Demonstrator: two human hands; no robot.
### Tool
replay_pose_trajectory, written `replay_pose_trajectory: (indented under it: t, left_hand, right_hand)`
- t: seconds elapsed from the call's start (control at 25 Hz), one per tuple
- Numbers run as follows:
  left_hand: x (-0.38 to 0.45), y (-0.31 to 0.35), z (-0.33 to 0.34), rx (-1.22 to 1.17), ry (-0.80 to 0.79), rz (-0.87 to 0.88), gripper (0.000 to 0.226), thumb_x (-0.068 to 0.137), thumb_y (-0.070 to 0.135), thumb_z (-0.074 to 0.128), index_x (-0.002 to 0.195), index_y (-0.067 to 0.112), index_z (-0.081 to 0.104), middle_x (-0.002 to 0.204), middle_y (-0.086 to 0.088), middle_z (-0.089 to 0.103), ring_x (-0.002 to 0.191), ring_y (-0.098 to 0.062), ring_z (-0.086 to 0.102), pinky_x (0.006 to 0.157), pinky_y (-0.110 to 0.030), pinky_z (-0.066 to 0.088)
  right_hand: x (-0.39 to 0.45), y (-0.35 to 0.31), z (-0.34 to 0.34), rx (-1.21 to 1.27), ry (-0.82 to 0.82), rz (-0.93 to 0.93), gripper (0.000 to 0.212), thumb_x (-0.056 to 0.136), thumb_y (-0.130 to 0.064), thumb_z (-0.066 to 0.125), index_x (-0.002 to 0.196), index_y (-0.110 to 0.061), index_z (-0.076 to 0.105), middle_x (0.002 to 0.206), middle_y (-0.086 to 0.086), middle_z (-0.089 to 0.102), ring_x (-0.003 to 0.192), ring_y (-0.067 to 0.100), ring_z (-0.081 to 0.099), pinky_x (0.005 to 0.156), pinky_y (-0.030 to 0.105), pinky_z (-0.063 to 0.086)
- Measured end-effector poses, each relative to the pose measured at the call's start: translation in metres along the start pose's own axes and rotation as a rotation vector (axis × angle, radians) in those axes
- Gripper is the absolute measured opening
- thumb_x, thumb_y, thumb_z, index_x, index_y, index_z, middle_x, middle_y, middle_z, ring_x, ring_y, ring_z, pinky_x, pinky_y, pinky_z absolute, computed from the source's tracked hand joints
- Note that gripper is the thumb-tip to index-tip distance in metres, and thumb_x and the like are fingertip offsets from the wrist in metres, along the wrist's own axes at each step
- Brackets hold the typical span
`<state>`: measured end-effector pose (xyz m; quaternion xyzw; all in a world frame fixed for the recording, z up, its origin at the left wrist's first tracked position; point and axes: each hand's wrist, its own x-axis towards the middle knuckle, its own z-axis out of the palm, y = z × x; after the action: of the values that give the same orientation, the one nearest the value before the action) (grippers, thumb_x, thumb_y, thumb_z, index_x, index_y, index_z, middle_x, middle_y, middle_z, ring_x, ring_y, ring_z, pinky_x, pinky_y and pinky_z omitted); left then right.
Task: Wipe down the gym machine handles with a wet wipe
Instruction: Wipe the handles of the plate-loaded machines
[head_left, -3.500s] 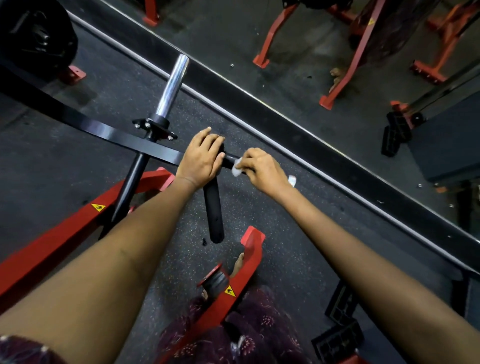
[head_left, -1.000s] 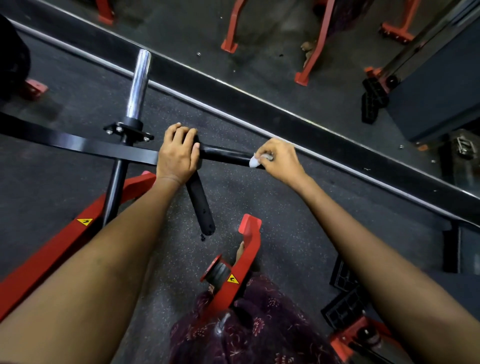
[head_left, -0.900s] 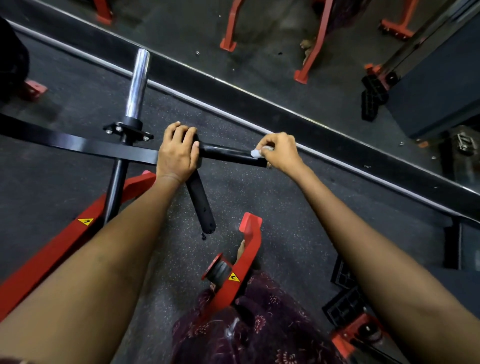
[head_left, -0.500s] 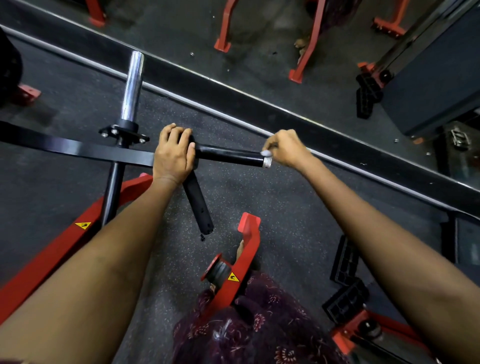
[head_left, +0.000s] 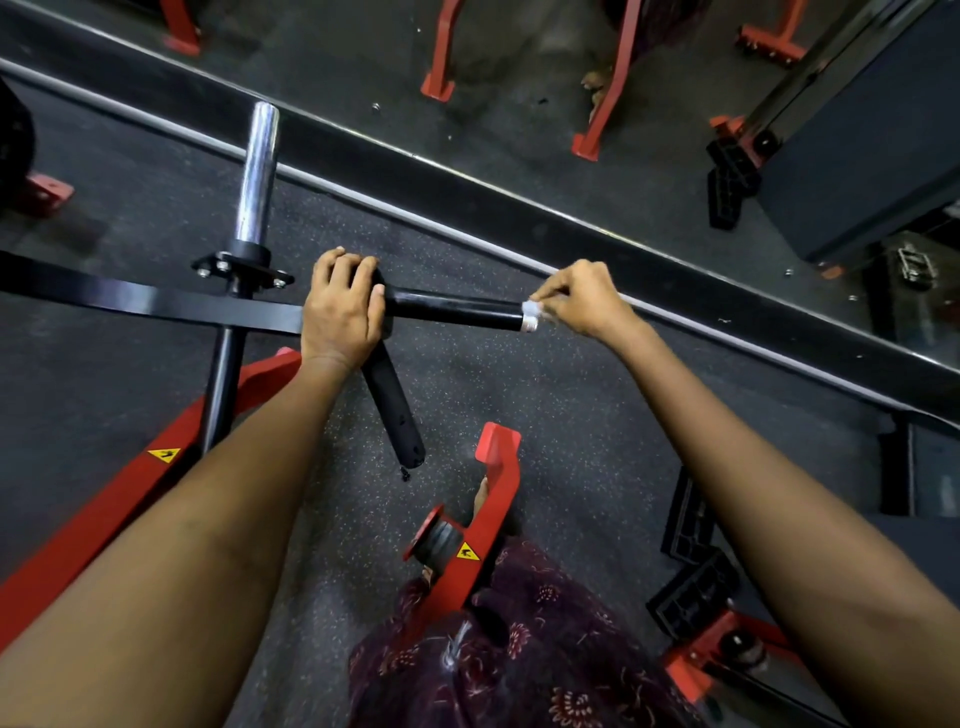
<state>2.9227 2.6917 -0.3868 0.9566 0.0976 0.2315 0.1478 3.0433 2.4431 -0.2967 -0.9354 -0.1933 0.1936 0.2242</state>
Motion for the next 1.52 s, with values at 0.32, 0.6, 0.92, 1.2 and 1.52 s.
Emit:
replay_pose_trajectory:
  t: [0.32,0.6,0.92,1.2,1.52]
  left_hand:
    - [0.000,0.000,0.000,0.002,0.003,-0.001,0.039,0.094,0.024,0.036,0.113,-0.003,0.056,0.107,-0.022,0.057,0.112,-0.042,0.048,0.100,-0.041,0.034]
    - [0.000,0.000,0.002,0.002,-0.013,-0.023,0.040,0.095,0.025,0.035,0.115,-0.003,0.055,0.109,-0.023,0.056,0.114,-0.041,0.046,0.101,-0.040,0.033]
    - [0.000,0.002,0.000,0.003,-0.029,-0.038,0.040,0.094,0.025,0.035,0.114,-0.002,0.056,0.110,-0.022,0.056,0.115,-0.041,0.046,0.101,-0.041,0.035]
    - [0.001,0.002,0.000,0.013,-0.026,-0.031,0.041,0.094,0.026,0.034,0.113,-0.003,0.057,0.107,-0.022,0.057,0.112,-0.041,0.047,0.099,-0.041,0.035]
    - [0.001,0.002,0.000,-0.012,0.005,-0.018,0.038,0.093,0.024,0.036,0.111,-0.003,0.057,0.105,-0.022,0.057,0.109,-0.040,0.047,0.098,-0.040,0.035]
  right_hand:
    - [-0.029,0.011,0.056,0.702,0.326,0.507,0.020,0.078,0.002,0.056,0.067,-0.005,0.071,0.071,0.010,0.061,0.068,0.017,0.051,0.064,0.031,0.043]
    - [-0.015,0.002,0.052,0.776,0.375,0.497,0.013,0.081,-0.009,0.064,0.074,-0.016,0.074,0.077,0.003,0.067,0.073,0.008,0.057,0.078,0.030,0.051]
    - [-0.013,-0.009,0.044,0.422,0.365,0.178,0.018,0.083,-0.003,0.062,0.096,-0.006,0.073,0.096,0.006,0.072,0.089,0.009,0.062,0.079,0.010,0.043]
    - [-0.007,-0.005,0.044,-0.150,0.201,-0.124,0.024,0.082,-0.001,0.055,0.096,-0.009,0.073,0.095,0.011,0.070,0.088,0.027,0.060,0.081,0.037,0.049]
    - [0.003,-0.036,0.056,-0.100,0.102,-0.379,0.019,0.078,0.006,0.060,0.090,-0.001,0.073,0.091,0.014,0.070,0.090,0.028,0.061,0.083,0.029,0.046]
